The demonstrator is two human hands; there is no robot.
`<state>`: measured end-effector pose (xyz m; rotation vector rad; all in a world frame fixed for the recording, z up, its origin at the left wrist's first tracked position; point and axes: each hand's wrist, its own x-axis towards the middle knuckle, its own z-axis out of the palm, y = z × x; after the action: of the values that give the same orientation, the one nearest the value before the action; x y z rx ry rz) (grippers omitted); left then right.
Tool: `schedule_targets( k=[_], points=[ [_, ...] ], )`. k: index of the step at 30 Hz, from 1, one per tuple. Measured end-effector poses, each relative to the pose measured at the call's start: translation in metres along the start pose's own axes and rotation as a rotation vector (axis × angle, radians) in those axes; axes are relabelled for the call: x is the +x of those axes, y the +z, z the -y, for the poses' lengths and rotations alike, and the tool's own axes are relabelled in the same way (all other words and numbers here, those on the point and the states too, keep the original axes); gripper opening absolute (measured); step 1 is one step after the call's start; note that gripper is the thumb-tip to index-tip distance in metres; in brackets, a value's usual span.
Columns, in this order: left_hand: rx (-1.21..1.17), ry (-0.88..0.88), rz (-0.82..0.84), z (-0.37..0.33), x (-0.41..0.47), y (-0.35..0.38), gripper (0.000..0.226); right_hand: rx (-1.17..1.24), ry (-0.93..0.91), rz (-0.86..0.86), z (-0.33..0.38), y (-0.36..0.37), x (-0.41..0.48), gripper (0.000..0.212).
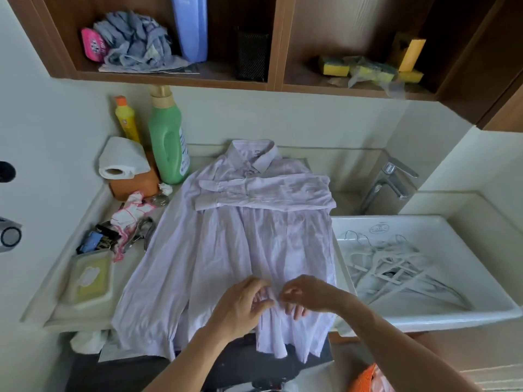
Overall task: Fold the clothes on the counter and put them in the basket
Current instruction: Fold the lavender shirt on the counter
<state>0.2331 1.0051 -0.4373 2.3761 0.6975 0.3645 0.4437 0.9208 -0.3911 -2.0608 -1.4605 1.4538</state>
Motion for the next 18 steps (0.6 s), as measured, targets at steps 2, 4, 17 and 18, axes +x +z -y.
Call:
schedule_targets(
  k=[2, 4, 17, 18],
  points=[
    [0.003, -0.030, -0.092, 0.007, 0.007, 0.001, 0.023, -0.001, -0.075, -0.220, -0.003, -0.009, 0.013, 0.012],
    [0.023, -0.069, -0.203, 0.020, 0.017, -0.002, 0.017, -0.035, -0.129, -0.355, -0.005, -0.019, 0.027, 0.013],
    [0.361, -1.059, -0.402, 0.108, -0.016, -0.093, 0.050, -0.308, -0.601, -0.213, 0.088, 0.003, 0.149, 0.033],
    [0.379, -1.104, -0.359, 0.112, -0.022, -0.098, 0.047, -0.341, -0.525, -0.133, 0.095, 0.006, 0.154, 0.037]
  ],
)
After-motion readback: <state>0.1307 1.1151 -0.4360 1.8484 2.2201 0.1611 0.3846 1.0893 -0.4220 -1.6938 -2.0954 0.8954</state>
